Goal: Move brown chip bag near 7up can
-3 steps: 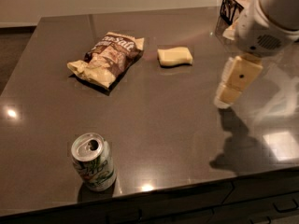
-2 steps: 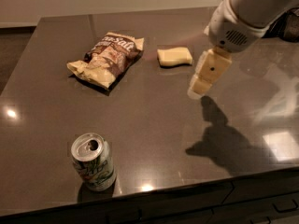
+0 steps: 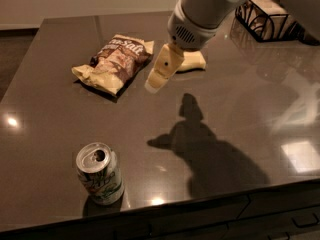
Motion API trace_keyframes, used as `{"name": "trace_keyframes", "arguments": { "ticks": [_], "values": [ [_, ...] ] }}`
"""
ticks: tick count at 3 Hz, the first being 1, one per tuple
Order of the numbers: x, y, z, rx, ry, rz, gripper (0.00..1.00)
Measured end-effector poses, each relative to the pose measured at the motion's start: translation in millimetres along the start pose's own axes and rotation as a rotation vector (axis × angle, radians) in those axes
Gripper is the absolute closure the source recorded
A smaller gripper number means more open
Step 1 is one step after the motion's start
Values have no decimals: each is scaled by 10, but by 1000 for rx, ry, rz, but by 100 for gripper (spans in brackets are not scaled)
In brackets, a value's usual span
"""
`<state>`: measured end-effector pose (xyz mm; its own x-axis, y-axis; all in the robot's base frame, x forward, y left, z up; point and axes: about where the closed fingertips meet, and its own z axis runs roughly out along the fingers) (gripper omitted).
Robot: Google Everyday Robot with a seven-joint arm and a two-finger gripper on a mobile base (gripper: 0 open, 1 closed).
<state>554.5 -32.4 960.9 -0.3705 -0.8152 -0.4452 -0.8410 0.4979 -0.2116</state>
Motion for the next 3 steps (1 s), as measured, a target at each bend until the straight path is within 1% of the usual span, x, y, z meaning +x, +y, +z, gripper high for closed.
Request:
{"name": "trace_keyframes", "arguments": {
  "ticks": [1, 2, 3],
  "values": [
    [-283, 47, 323, 22, 12, 67, 0],
    [-592, 182, 670, 1, 29, 150, 0],
    [-826, 339, 948, -34, 36, 209, 0]
  ]
}}
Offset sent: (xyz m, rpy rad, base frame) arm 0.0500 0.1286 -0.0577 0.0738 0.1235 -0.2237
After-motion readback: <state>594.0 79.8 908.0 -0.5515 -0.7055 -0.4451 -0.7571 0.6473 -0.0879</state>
